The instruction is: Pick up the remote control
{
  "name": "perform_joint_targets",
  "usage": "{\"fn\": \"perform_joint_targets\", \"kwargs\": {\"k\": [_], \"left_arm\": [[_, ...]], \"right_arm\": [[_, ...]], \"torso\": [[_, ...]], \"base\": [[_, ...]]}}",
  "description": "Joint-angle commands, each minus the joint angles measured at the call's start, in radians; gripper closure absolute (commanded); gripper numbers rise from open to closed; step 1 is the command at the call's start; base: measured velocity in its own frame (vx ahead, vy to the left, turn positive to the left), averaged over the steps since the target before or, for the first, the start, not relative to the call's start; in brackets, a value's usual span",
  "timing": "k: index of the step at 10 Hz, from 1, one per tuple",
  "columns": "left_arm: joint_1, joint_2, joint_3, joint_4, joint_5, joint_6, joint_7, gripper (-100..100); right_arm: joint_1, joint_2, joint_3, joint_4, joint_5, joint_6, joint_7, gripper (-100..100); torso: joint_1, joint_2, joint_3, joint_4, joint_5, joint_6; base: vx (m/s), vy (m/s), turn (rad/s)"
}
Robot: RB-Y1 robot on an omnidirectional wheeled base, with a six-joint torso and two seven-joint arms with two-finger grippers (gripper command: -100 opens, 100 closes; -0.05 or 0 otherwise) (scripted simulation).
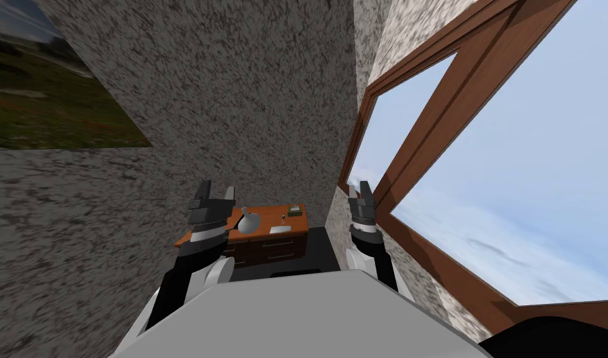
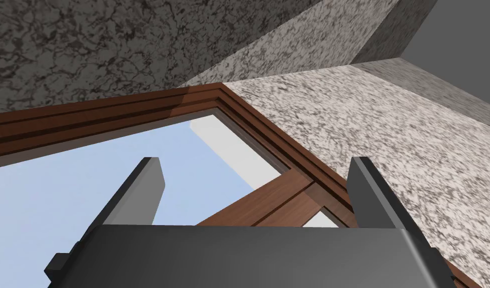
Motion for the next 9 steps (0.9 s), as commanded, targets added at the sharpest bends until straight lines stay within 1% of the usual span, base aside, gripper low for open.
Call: {"fn": "perform_joint_targets", "kwargs": {"k": [1, 3, 5, 7, 9], "left_arm": [[-0.004, 0.032, 0.003, 0.011, 0.005, 0.011, 0.001, -100], [-0.013, 0.081, 0.009, 0.037, 0.018, 0.037, 0.005, -100], [-0.025, 0.133, 0.018, 0.079, 0.036, 0.077, 0.01, -100], [-0.043, 0.186, 0.031, 0.133, 0.059, 0.129, 0.016, -100], [-0.066, 0.239, 0.047, 0.202, 0.085, 0.183, 0.024, -100]], "right_arm": [[0.0, 0.0, 0.0, 0.0, 0.0, 0.0, 0.0, 0], [0.0, 0.0, 0.0, 0.0, 0.0, 0.0, 0.0, 0], [0.0, 0.0, 0.0, 0.0, 0.0, 0.0, 0.0, 0], [0.0, 0.0, 0.0, 0.0, 0.0, 0.0, 0.0, 0], [0.0, 0.0, 0.0, 0.0, 0.0, 0.0, 0.0, 0]], "torso": [[0.0, 0.0, 0.0, 0.0, 0.0, 0.0], [0.001, 0.002, 0.001, 0.0, 0.0, 0.0], [0.002, 0.004, 0.002, 0.001, 0.0, 0.0], [0.003, 0.005, 0.003, 0.001, 0.001, 0.0], [0.003, 0.007, 0.004, 0.002, 0.001, 0.001]], "base": [[-0.015, 0.008, -0.071], [-0.041, 0.015, -0.13], [-0.072, 0.027, -0.153], [-0.093, 0.044, -0.205], [-0.118, 0.037, -0.282]]}}
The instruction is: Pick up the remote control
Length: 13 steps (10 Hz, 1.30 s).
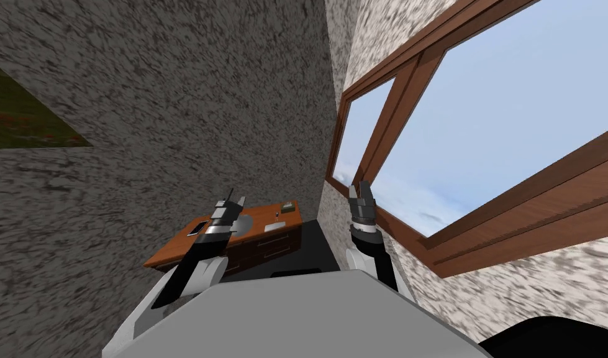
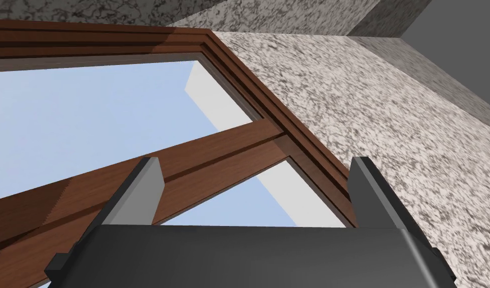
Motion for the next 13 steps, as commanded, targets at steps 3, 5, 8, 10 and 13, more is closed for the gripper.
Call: {"fn": "perform_joint_targets", "kwargs": {"k": [3, 5, 8, 10, 13], "left_arm": [[-0.029, 0.065, 0.02, 0.077, 0.035, 0.1, 0.009, -100], [-0.047, 0.09, 0.03, 0.115, 0.05, 0.146, 0.014, -100], [-0.066, 0.114, 0.04, 0.181, 0.064, 0.187, 0.019, -100], [-0.086, 0.136, 0.051, 0.225, 0.079, 0.23, 0.024, -100], [-0.108, 0.158, 0.063, 0.284, 0.093, 0.274, 0.029, -100]], "right_arm": [[0.0, 0.0, 0.0, 0.0, 0.0, 0.0, 0.0, 0], [0.0, 0.0, 0.0, 0.0, 0.0, 0.0, 0.0, 0], [0.0, 0.0, 0.0, 0.0, 0.0, 0.0, 0.0, 0], [0.0, 0.0, 0.0, 0.0, 0.0, 0.0, 0.0, 0], [0.0, 0.0, 0.0, 0.0, 0.0, 0.0, 0.0, 0]], "torso": [[-0.002, -0.003, -0.002, -0.001, 0.0, 0.0], [-0.001, -0.003, -0.002, -0.001, 0.0, -0.001], [-0.001, -0.004, -0.002, -0.001, 0.0, 0.0], [-0.001, -0.005, -0.003, -0.001, 0.0, 0.0], [-0.002, -0.006, -0.003, -0.001, 0.0, 0.0]], "base": [[-0.071, 0.015, -0.171], [-0.074, 0.009, -0.177], [-0.052, 0.013, -0.13], [-0.045, 0.012, -0.158], [-0.035, 0.003, -0.102]]}}
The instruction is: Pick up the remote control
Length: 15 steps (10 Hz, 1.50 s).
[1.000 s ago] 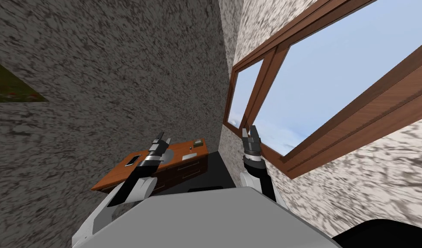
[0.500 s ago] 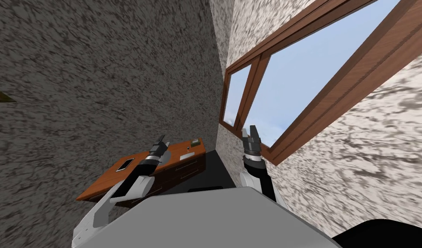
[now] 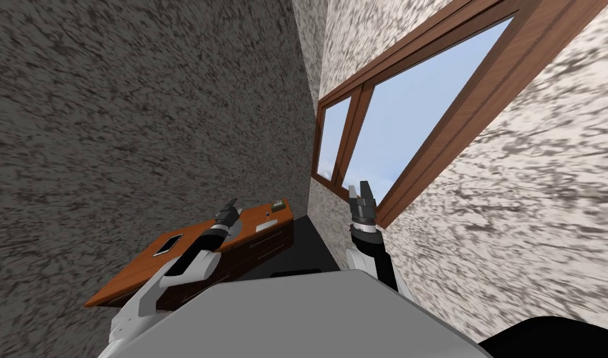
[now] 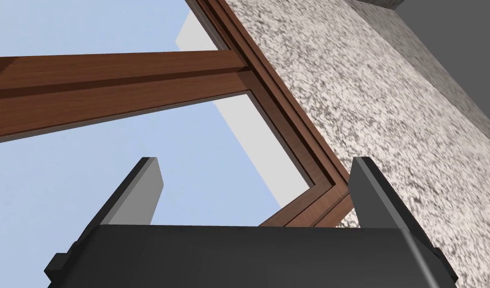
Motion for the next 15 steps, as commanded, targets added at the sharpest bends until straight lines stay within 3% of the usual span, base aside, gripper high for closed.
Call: {"fn": "perform_joint_targets", "kwargs": {"k": [1, 2, 3, 5, 6, 7, 12, 14, 15], "left_arm": [[-0.028, 0.017, 0.01, 0.05, 0.013, 0.049, 0.003, -100], [-0.028, 0.017, 0.01, 0.072, 0.013, 0.049, 0.003, -100], [-0.053, 0.035, 0.022, 0.099, 0.026, 0.095, 0.008, -100], [-0.053, 0.035, 0.022, 0.131, 0.026, 0.096, 0.008, -100], [-0.08, 0.051, 0.035, 0.169, 0.038, 0.143, 0.013, -100], [-0.08, 0.051, 0.035, 0.191, 0.038, 0.143, 0.013, -100], [-0.167, 0.088, 0.072, 0.36, 0.069, 0.27, 0.028, -100], [-0.167, 0.088, 0.072, 0.382, 0.069, 0.287, 0.028, -100], [-0.199, 0.096, 0.085, 0.417, 0.078, 0.335, 0.032, -100]], "right_arm": [[0.0, 0.0, 0.0, 0.0, 0.0, 0.0, 0.0, 0], [0.0, 0.0, 0.0, 0.0, 0.0, 0.0, 0.0, 0], [0.0, 0.0, 0.0, 0.0, 0.0, 0.0, 0.0, 0], [0.0, 0.0, 0.0, 0.0, 0.0, 0.0, 0.0, 0], [0.0, 0.0, 0.0, 0.0, 0.0, 0.0, 0.0, 0], [0.0, 0.0, 0.0, 0.0, 0.0, 0.0, 0.0, 0], [0.0, 0.0, 0.0, 0.0, 0.0, 0.0, 0.0, 0], [0.0, 0.0, 0.0, 0.0, 0.0, 0.0, 0.0, 0], [0.0, 0.0, 0.0, 0.0, 0.0, 0.0, 0.0, 0]], "torso": [[0.0, 0.0, 0.0, 0.0, 0.0, 0.0], [0.0, 0.001, 0.0, 0.0, 0.0, 0.0], [0.0, 0.0, 0.0, 0.0, 0.0, 0.0], [0.0, 0.0, 0.0, 0.0, 0.0, 0.0], [0.0, -0.001, -0.001, 0.0, 0.0, 0.0], [0.0, -0.001, -0.001, 0.0, 0.0, 0.0], [0.0, -0.001, -0.001, 0.0, 0.0, 0.0], [0.0, -0.002, -0.001, 0.0, 0.0, -0.001], [0.0, -0.002, -0.001, 0.0, 0.0, -0.001]], "base": [[-0.054, 0.002, -0.191], [-0.047, 0.005, -0.106], [-0.052, 0.001, -0.233], [-0.026, 0.005, -0.036], [-0.023, -0.003, -0.161], [-0.03, 0.001, -0.127], [-0.028, -0.001, -0.155], [-0.009, 0.001, -0.027], [-0.004, -0.004, -0.125]]}}
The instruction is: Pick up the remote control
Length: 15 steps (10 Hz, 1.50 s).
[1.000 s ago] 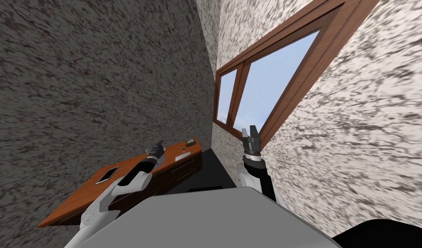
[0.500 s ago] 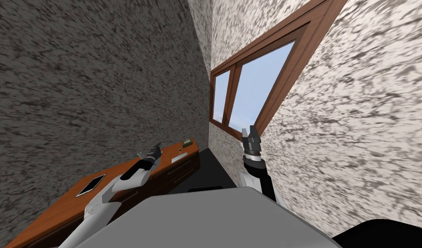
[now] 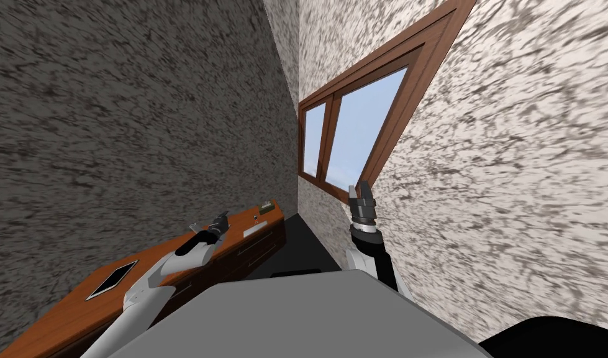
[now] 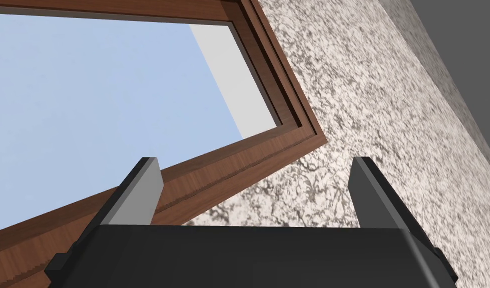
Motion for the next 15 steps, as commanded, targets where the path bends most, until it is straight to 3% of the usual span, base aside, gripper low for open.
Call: {"fn": "perform_joint_targets", "kwargs": {"k": [1, 4, 5, 6, 7, 8, 10, 13, 15], "left_arm": [[-0.02, 0.0, 0.006, 0.05, 0.0, 0.027, 0.002, -100], [-0.087, 0.01, 0.031, 0.158, 0.013, 0.112, 0.01, -100], [-0.087, 0.01, 0.031, 0.189, 0.013, 0.122, 0.01, -100], [-0.121, 0.012, 0.043, 0.224, 0.018, 0.158, 0.014, -100], [-0.121, 0.012, 0.043, 0.257, 0.018, 0.169, 0.014, -100], [-0.157, 0.013, 0.055, 0.287, 0.022, 0.204, 0.018, -100], [-0.157, 0.013, 0.055, 0.327, 0.022, 0.214, 0.018, -100], [-0.228, 0.01, 0.078, 0.419, 0.026, 0.3, 0.025, -100], [-0.228, 0.01, 0.078, 0.461, 0.026, 0.3, 0.025, -100]], "right_arm": [[0.0, 0.0, 0.0, 0.0, 0.0, 0.0, 0.0, 0], [0.0, 0.0, 0.0, 0.0, 0.0, 0.0, 0.0, 0], [0.0, 0.0, 0.0, 0.0, 0.0, 0.0, 0.0, 0], [0.0, 0.0, 0.0, 0.0, 0.0, 0.0, 0.0, 0], [0.0, 0.0, 0.0, 0.0, 0.0, 0.0, 0.0, 0], [0.0, 0.0, 0.0, 0.0, 0.0, 0.0, 0.0, 0], [0.0, 0.0, 0.0, 0.0, 0.0, 0.0, 0.0, 0], [0.0, 0.0, 0.0, 0.0, 0.0, 0.0, 0.0, 0], [0.0, 0.0, 0.0, 0.0, 0.0, 0.0, 0.0, 0]], "torso": [[0.0, 0.0, 0.0, 0.0, 0.0, 0.0], [0.0, -0.001, 0.0, 0.0, 0.0, -0.001], [0.0, -0.001, -0.001, 0.0, 0.0, 0.0], [0.0, -0.001, -0.001, 0.0, 0.0, -0.001], [0.0, -0.002, -0.001, 0.0, 0.0, 0.0], [0.001, -0.002, -0.001, -0.001, 0.0, -0.001], [0.0, -0.002, -0.001, -0.001, 0.0, -0.001], [0.001, -0.002, -0.001, -0.001, 0.0, -0.001], [0.001, -0.003, -0.002, -0.001, 0.0, -0.001]], "base": [[-0.004, 0.002, -0.116], [0.005, 0.003, -0.134], [0.012, 0.005, -0.068], [0.021, 0.006, -0.132], [0.02, 0.01, -0.072], [0.025, 0.005, -0.107], [0.019, 0.007, -0.035], [0.031, 0.012, -0.095], [0.03, 0.014, -0.017]]}}
